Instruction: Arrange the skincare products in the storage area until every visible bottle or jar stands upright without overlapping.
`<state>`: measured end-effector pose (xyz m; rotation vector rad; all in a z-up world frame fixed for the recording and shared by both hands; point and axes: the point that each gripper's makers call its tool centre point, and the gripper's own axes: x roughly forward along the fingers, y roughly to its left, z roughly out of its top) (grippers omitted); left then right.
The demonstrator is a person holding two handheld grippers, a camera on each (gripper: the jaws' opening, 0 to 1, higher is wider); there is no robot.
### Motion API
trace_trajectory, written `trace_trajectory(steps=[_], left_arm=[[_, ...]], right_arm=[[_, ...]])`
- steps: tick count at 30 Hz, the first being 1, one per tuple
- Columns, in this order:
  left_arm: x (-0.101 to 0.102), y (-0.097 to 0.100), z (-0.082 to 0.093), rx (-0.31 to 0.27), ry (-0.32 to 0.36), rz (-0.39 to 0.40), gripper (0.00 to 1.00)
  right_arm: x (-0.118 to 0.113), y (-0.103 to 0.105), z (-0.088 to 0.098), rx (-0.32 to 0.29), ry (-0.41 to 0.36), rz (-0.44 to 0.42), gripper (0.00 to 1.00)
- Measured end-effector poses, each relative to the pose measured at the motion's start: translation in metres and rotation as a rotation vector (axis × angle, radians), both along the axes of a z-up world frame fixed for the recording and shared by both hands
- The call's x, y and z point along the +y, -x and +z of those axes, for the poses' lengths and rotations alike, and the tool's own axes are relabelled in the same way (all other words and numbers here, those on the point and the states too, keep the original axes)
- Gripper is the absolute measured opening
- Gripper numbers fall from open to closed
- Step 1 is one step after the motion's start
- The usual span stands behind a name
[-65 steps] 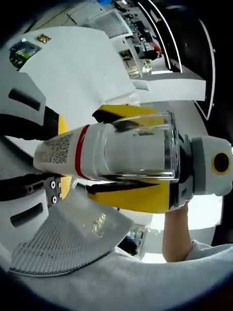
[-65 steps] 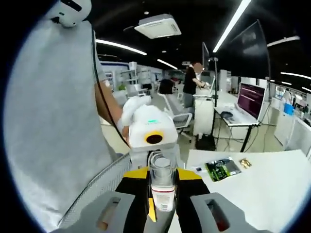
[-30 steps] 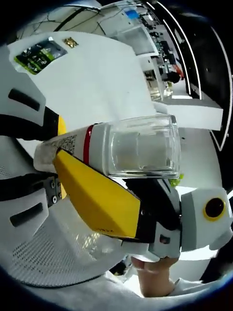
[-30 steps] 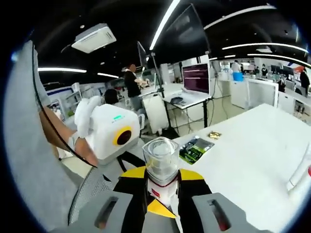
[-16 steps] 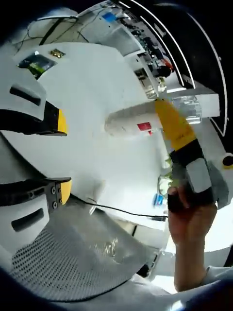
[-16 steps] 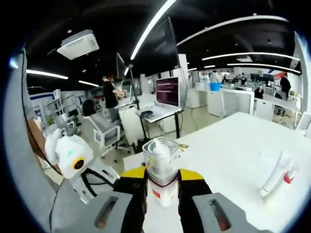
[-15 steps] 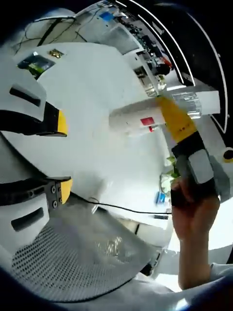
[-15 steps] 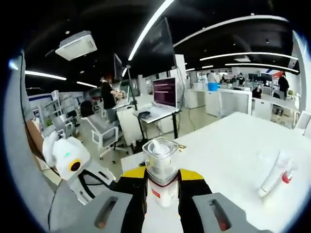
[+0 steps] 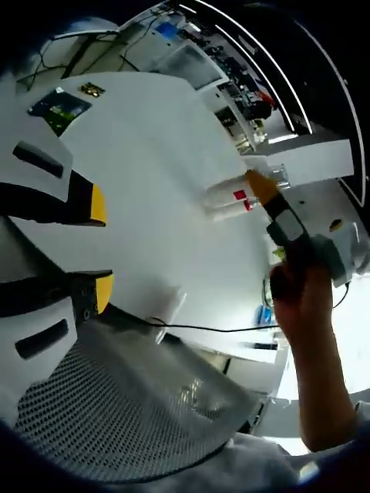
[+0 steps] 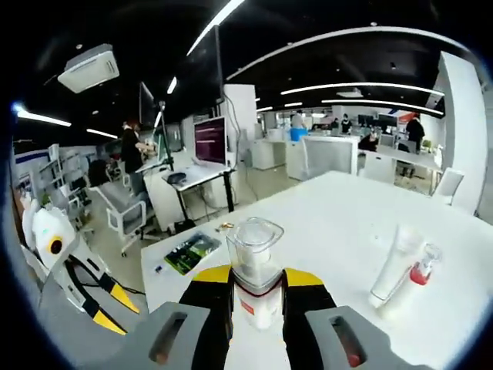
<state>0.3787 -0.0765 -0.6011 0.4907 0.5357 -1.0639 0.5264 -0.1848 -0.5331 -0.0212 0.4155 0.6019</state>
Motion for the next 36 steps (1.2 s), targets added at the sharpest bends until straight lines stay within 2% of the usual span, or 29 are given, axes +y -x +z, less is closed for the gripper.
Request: trace_trajectory(steps=[4, 6, 12, 15, 17, 20, 22, 23, 26, 28, 36], left_arm=[[0.000, -0.001, 0.000, -0.013, -0.006, -0.007, 0.18], [0.004, -0.004, -0.005, -0.012, -0.036, 0.004, 0.15], [0.005, -0.004, -0.005, -0.011, -0.039, 0.006, 0.13], [0.008, -0.005, -0.010, -0.003, -0.063, 0.015, 0.12], [0.009, -0.006, -0.010, 0.002, -0.057, 0.026, 0.12], [0.008, -0.004, -0.011, 0.005, -0.060, 0.018, 0.11], [0.007, -0.002, -0.012, 0.006, -0.068, 0.005, 0.10], [0.007, -0.002, -0.013, 0.007, -0.069, 0.003, 0.10], [0.008, -0.002, -0.013, 0.011, -0.072, 0.005, 0.09], [0.008, -0.003, -0.014, 0.014, -0.075, 0.007, 0.09], [0.009, -0.002, -0.017, 0.017, -0.090, 0.006, 0.08]], right_arm=[[-0.020, -0.007, -0.019, 0.039, -0.017, -0.094, 0.17], [-0.026, -0.010, -0.025, 0.025, 0.011, -0.098, 0.17], [-0.053, -0.022, -0.039, -0.010, 0.066, -0.163, 0.17], [-0.064, -0.027, -0.052, 0.007, 0.085, -0.190, 0.17], [-0.071, -0.031, -0.058, -0.014, 0.126, -0.200, 0.17], [-0.078, -0.036, -0.064, -0.001, 0.097, -0.237, 0.17], [-0.078, -0.040, -0.066, -0.001, 0.014, -0.268, 0.17], [-0.078, -0.041, -0.068, 0.004, -0.001, -0.269, 0.17], [-0.083, -0.044, -0.079, 0.003, 0.080, -0.252, 0.17], [-0.083, -0.050, -0.082, 0.010, 0.060, -0.250, 0.17], [-0.091, -0.063, -0.083, 0.006, 0.080, -0.257, 0.17]])
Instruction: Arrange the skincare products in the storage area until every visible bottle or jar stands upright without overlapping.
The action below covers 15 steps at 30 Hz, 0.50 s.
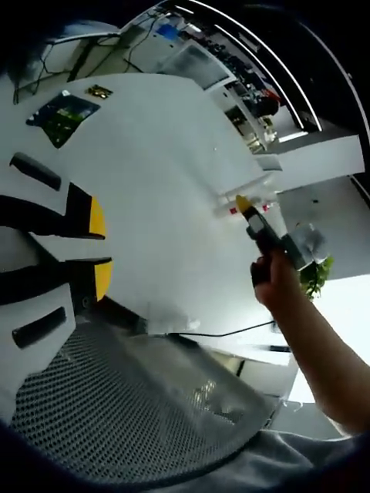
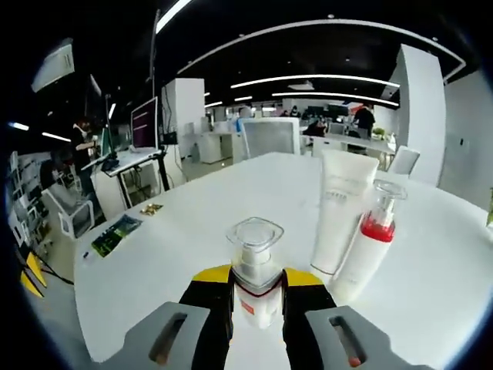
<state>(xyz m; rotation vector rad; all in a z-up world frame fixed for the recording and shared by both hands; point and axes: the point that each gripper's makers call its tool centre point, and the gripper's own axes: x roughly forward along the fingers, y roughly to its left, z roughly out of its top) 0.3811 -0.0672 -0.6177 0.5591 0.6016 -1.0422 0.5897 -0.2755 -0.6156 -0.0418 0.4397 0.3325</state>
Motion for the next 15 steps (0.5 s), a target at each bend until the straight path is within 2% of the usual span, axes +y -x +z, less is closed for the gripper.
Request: trace_trajectory(steps=[4, 15], left_arm=[[0.000, 0.000, 0.000, 0.000, -0.003, 0.001, 0.08], [0.001, 0.001, -0.003, 0.005, -0.014, -0.006, 0.07]], right_arm=[[0.000, -0.003, 0.005, -0.016, -0.022, -0.012, 0.17], [-0.008, -0.016, 0.010, -0.033, -0.007, -0.015, 0.17]])
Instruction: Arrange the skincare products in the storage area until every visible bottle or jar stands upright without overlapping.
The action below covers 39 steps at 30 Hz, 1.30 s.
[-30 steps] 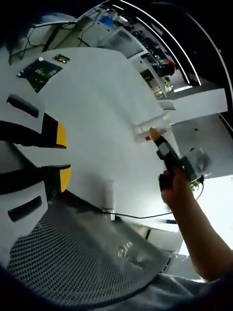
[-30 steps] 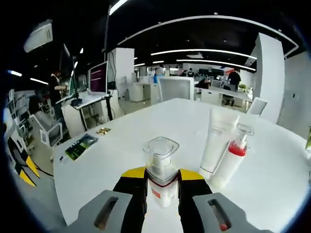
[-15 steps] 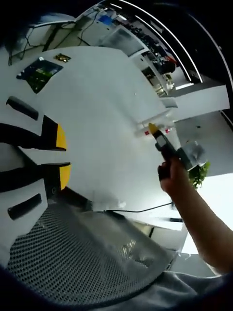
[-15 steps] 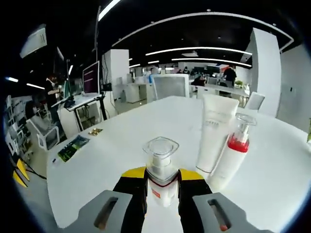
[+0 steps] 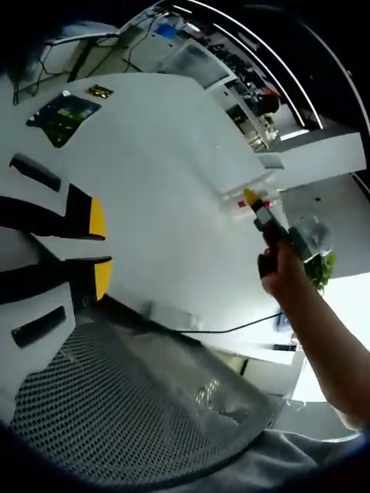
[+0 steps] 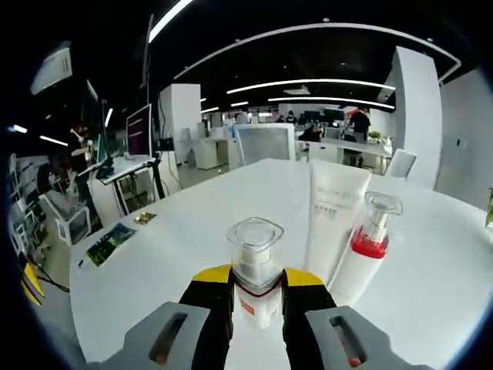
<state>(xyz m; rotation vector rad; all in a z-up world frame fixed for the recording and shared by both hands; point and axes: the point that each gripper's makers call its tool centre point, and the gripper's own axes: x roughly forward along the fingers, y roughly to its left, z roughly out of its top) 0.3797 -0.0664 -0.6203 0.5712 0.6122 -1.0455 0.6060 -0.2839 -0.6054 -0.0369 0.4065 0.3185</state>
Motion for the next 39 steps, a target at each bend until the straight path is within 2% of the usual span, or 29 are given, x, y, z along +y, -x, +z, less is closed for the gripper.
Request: trace_trajectory(steps=[3, 12, 18, 30, 39], left_arm=[[0.000, 0.001, -0.001, 0.004, -0.005, -0.004, 0.07], [0.000, 0.002, -0.004, 0.014, -0.014, -0.009, 0.06], [0.001, 0.003, -0.006, 0.022, -0.020, -0.008, 0.06], [0.002, 0.004, -0.010, 0.042, -0.033, -0.005, 0.06], [0.003, 0.003, -0.011, 0.047, -0.039, 0.000, 0.06]], right_arm=[[-0.001, -0.002, -0.003, 0.001, 0.023, 0.006, 0.17], [-0.002, -0.010, -0.014, -0.005, 0.025, 0.000, 0.17], [-0.005, -0.010, -0.026, 0.018, 0.035, -0.020, 0.17], [-0.016, -0.020, -0.037, 0.026, 0.038, -0.062, 0.17], [-0.018, -0.026, -0.039, -0.006, 0.037, -0.059, 0.17]])
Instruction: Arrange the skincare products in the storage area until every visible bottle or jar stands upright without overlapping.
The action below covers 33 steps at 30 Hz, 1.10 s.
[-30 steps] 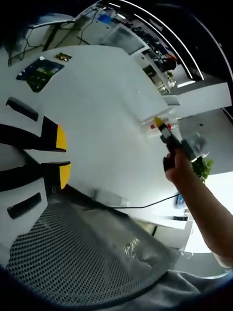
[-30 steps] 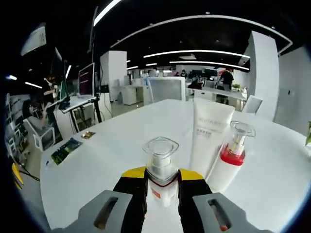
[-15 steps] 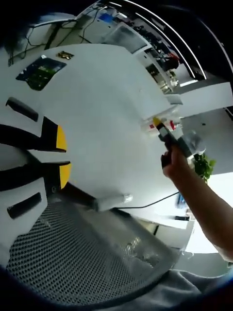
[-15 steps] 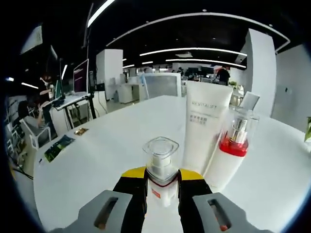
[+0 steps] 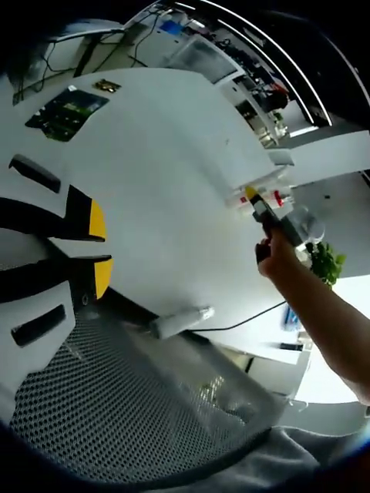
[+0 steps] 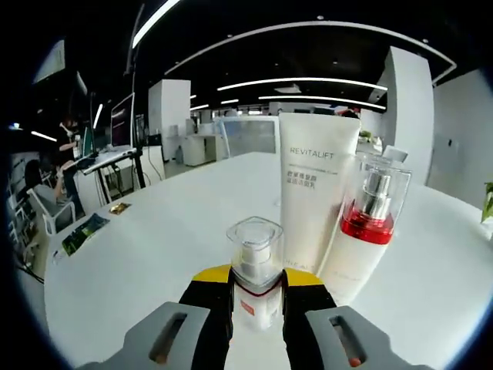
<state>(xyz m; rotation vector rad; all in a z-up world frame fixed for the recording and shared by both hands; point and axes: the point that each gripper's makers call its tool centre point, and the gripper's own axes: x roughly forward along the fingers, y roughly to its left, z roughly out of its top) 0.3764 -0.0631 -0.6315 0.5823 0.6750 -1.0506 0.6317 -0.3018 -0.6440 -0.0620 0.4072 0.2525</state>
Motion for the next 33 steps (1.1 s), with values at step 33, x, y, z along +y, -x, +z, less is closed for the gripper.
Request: trace_trajectory(steps=[33], left_arm=[[0.002, 0.001, -0.003, 0.003, -0.021, -0.012, 0.04]], right_arm=[[-0.003, 0.010, -0.026, 0.127, -0.004, -0.048, 0.17]])
